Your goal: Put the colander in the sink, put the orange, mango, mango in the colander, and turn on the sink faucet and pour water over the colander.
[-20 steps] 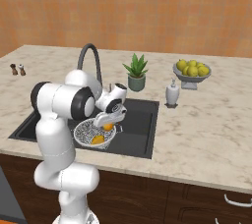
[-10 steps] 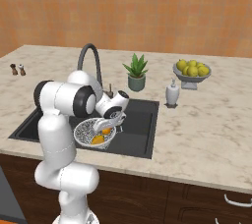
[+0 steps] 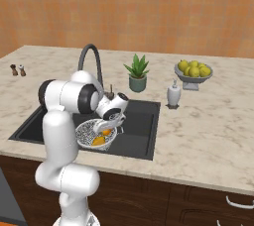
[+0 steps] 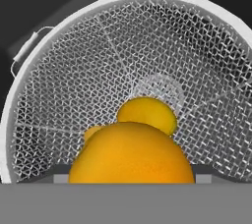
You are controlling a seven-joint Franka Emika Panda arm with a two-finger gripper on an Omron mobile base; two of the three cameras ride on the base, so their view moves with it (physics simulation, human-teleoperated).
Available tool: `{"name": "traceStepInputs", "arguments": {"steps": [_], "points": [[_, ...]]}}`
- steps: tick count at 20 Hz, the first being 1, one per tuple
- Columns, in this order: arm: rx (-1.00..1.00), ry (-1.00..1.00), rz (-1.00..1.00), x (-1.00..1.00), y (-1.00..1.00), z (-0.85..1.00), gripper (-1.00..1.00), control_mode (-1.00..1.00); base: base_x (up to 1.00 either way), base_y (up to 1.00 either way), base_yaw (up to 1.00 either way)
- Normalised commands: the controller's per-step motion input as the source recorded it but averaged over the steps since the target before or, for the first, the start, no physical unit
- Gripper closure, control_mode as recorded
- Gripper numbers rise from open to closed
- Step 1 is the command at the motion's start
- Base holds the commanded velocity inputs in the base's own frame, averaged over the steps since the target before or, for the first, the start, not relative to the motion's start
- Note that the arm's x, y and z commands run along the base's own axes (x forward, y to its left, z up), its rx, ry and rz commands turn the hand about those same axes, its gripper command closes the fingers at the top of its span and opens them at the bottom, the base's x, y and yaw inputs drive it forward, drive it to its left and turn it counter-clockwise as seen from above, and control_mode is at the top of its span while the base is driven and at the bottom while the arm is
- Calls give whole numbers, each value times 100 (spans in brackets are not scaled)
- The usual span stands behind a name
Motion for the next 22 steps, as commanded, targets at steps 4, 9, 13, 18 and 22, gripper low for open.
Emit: {"name": "traceStepInputs", "arguments": {"steps": [4,9,13,18,22], "points": [[0,0,0,15,8,-27,100,-100,0,0,0],[0,0,0,11,0,-28,100,-100,0,0,0],[0,0,0,11,0,-24,100,-100,0,0,0],[0,0,0,2,6,-2,-100,-100,0,0,0],[0,0,0,0,5,9,-100,-100,0,0,0]]}}
